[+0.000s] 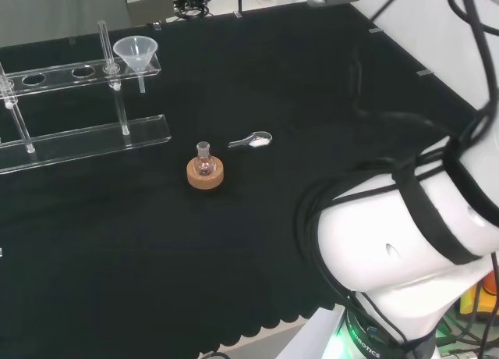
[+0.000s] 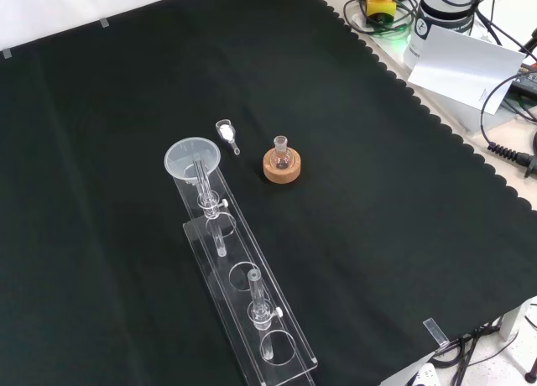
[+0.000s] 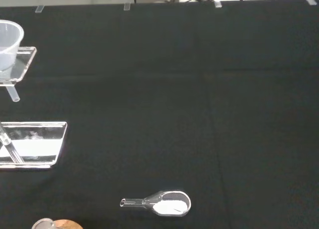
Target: Pick up the funnel from the transparent funnel stand.
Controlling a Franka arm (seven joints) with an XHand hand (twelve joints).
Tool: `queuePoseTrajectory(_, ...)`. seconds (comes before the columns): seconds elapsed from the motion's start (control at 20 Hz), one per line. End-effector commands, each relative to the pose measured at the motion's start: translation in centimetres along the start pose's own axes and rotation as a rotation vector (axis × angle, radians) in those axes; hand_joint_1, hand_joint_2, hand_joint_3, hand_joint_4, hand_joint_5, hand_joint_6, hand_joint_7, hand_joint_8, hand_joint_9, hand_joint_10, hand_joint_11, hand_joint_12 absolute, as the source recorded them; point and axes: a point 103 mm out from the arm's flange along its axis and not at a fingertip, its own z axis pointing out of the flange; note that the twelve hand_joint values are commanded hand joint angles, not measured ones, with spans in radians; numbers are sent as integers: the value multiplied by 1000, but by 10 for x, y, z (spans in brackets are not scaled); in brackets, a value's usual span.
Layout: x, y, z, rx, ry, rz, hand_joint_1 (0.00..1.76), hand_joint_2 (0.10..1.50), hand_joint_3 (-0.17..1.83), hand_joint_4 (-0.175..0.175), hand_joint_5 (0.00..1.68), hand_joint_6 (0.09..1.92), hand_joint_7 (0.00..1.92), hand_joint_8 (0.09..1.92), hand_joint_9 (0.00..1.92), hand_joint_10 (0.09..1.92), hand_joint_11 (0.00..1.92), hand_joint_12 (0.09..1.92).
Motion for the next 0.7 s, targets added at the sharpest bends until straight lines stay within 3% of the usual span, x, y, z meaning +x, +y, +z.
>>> queuePoseTrajectory(0.05, -11, 82, 19, 17, 6, -68, 196, 1063, 305, 2, 296, 87, 232, 601, 372, 651, 174, 1372)
queuePoseTrajectory(0.45, 26, 119, 38, 89, -24, -103, 325, 987, 268, -3, 294, 87, 220, 614, 376, 650, 176, 1377)
queuePoseTrajectory(0.65, 50, 129, 45, 118, -57, -147, 350, 971, 261, -5, 292, 87, 214, 619, 377, 650, 179, 1378)
queuePoseTrajectory(0.7, 93, 144, 44, 142, -92, -147, 359, 965, 259, -6, 291, 87, 213, 620, 377, 650, 180, 1378)
